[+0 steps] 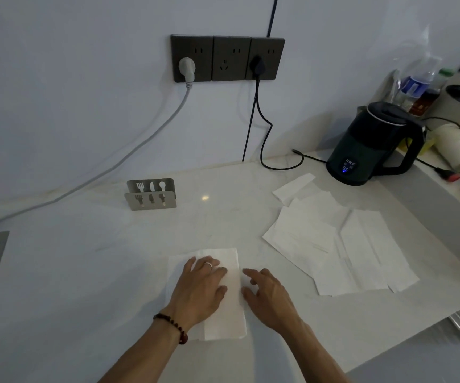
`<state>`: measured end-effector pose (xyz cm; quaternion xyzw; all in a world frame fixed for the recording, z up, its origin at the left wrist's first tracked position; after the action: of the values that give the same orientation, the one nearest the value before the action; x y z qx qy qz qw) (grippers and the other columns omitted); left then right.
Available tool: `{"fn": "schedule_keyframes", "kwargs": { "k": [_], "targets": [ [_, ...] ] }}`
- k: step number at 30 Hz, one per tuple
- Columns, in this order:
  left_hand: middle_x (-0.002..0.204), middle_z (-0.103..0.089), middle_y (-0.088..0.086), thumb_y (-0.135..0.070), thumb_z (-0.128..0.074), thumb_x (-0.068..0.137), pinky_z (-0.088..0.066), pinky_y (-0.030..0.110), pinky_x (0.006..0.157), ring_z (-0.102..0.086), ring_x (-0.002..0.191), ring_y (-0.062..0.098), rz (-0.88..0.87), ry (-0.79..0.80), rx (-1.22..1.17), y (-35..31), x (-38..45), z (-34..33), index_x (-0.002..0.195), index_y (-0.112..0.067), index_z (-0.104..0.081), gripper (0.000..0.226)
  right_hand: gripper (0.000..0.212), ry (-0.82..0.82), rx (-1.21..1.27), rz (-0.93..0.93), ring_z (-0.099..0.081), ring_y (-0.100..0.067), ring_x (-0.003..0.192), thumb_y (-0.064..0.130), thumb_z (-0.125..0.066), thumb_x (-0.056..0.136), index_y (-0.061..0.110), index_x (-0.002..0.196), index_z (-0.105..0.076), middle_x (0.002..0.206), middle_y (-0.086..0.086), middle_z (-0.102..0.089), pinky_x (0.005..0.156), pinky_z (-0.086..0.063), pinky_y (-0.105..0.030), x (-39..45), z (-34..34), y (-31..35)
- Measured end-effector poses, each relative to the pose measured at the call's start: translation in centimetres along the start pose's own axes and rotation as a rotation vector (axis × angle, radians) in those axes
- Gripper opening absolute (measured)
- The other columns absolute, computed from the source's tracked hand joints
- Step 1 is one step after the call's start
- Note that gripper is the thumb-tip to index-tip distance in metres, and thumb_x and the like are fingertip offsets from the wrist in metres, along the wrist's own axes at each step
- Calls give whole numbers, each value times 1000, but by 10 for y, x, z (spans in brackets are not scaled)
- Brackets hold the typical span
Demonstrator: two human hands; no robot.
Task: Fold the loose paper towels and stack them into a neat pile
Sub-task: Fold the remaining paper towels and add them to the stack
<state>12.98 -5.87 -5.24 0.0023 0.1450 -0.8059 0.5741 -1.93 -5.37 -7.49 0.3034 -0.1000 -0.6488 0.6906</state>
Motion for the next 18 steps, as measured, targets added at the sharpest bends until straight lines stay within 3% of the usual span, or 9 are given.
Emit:
{"fn": "schedule_keyframes", "kwargs": {
  "k": [5,10,15,18],
  "targets": [
    [148,-42,-2,-37,-41,99,-11,32,119,-31,139,14,-85,-57,-89,-42,29,6,141,-22,-45,45,30,-181,19,-112,-61,-12,97,30,-54,95,21,122,-63,115,2,-62,85,-49,-24,4,47,-41],
    [149,-39,-2,-36,-42,99,-22,27,114,-33,137,14,-98,-2,-181,-84,66,-6,144,-21,-40,48,31,-252,-65,-181,-57,-17,110,26,-56,93,17,122,-63,119,-1,-61,87,-46,-26,19,91,-81],
    [149,-35,3,-28,-54,95,-35,27,107,-37,135,17,213,-68,-570,-83,109,-9,149,-17,-28,61,39,-237,-149,-178,-49,-19,118,29,-55,90,19,128,-58,125,1,-55,89,-45,-28,42,111,-109],
    [142,-45,9,-24,-63,90,-39,28,102,-48,125,22,497,-84,-881,-67,133,-19,148,-12,-29,68,39,-188,-168,-150,-49,-19,117,31,-54,91,19,128,-58,124,1,-55,90,-45,-28,53,110,-114]
  ]
}}
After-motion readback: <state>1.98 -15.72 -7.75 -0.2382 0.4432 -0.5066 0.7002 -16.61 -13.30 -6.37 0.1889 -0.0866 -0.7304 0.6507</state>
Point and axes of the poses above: each hand's wrist, its own x-axis towards the middle knuckle, its own z-axis out of the back of the hand, y = z × x, the point moved 8 cm from there along x, towards the middle knuckle
